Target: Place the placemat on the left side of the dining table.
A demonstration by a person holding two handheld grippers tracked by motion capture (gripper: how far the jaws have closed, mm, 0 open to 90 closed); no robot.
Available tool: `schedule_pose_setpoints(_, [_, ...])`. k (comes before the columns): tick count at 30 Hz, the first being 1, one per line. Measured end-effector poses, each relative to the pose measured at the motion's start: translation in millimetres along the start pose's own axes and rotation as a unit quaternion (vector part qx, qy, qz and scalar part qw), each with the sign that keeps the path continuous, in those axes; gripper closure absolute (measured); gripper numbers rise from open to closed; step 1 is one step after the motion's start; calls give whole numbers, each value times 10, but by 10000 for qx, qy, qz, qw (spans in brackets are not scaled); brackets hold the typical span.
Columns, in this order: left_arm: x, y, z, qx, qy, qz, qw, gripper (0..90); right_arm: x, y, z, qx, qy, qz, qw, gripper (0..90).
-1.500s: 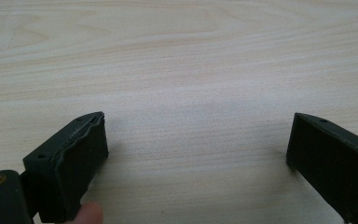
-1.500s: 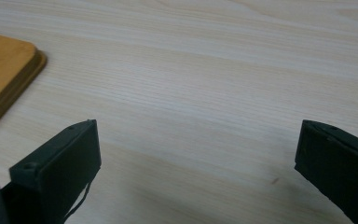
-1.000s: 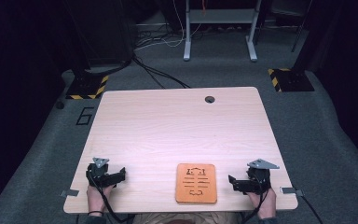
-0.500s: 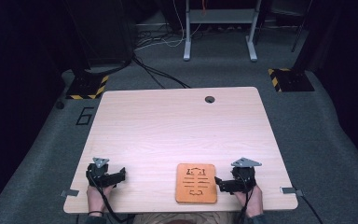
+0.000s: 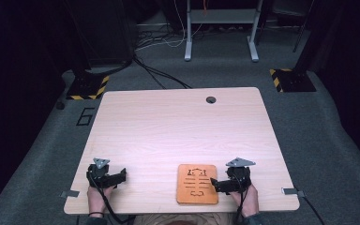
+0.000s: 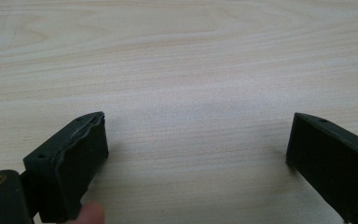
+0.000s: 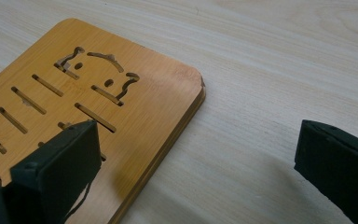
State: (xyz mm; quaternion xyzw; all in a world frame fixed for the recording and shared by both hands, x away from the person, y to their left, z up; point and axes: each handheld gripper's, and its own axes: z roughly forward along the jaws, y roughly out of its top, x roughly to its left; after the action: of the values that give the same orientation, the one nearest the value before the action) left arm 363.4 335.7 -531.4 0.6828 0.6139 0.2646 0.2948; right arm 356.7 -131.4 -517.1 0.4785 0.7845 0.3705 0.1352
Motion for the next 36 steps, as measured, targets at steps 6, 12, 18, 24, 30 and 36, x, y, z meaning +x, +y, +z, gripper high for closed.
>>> schedule_pose_setpoints(6, [0,0,0,0,0,-1,10000,51,40,21,49,67,8,-62,10000,0])
schedule_pose_setpoints(12, [0,0,0,1,0,0,10000,51,40,41,90,83,-26,-44,10000,0])
schedule_pose_setpoints(18, [0,0,0,0,0,-1,10000,51,53,43,117,131,-48,-49,9999,0])
schedule_pose_setpoints(24, [0,0,0,0,0,-2,10000,51,52,41,128,143,-114,-112,9998,0])
schedule_pose_setpoints(30, [0,0,0,0,0,-1,10000,51,36,28,114,246,-17,-164,9996,0])
schedule_pose_setpoints(36, [0,0,0,1,0,-1,10000,51,41,26,112,236,19,-212,9995,0])
